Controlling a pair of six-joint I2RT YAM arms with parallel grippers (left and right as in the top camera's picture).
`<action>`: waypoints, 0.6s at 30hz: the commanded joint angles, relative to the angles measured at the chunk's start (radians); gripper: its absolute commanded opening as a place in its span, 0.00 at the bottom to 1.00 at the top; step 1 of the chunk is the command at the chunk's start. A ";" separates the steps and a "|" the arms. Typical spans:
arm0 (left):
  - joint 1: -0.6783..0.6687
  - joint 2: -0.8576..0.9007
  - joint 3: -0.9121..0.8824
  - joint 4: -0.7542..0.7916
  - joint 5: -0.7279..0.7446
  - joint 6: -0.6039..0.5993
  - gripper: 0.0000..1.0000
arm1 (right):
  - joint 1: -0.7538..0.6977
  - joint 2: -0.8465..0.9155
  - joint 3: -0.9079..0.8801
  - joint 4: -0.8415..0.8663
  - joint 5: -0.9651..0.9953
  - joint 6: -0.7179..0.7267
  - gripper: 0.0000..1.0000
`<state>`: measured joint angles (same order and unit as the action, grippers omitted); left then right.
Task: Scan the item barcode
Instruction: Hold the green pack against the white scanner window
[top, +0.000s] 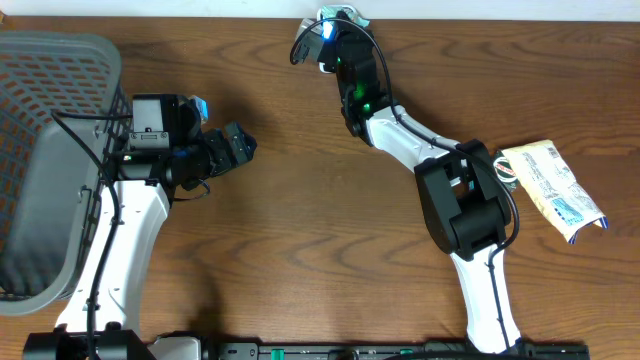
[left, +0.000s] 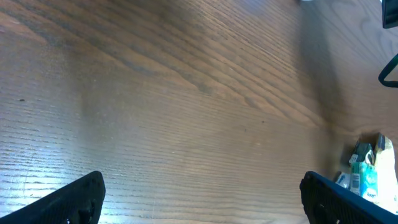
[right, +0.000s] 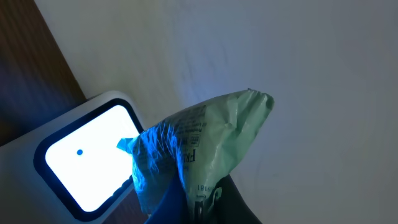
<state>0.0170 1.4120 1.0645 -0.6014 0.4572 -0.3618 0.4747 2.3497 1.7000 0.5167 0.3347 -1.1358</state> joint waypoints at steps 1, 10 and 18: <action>0.004 0.001 -0.003 0.000 -0.006 0.013 0.99 | -0.006 -0.004 0.016 0.015 -0.004 -0.006 0.01; 0.004 0.001 -0.003 0.000 -0.006 0.014 0.99 | 0.005 -0.063 0.016 -0.001 -0.003 0.071 0.01; 0.004 0.001 -0.003 0.000 -0.006 0.014 0.99 | -0.007 -0.306 0.016 -0.316 -0.059 0.337 0.01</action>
<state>0.0170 1.4120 1.0645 -0.6022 0.4576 -0.3618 0.4755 2.2242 1.6993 0.2718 0.3176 -0.9741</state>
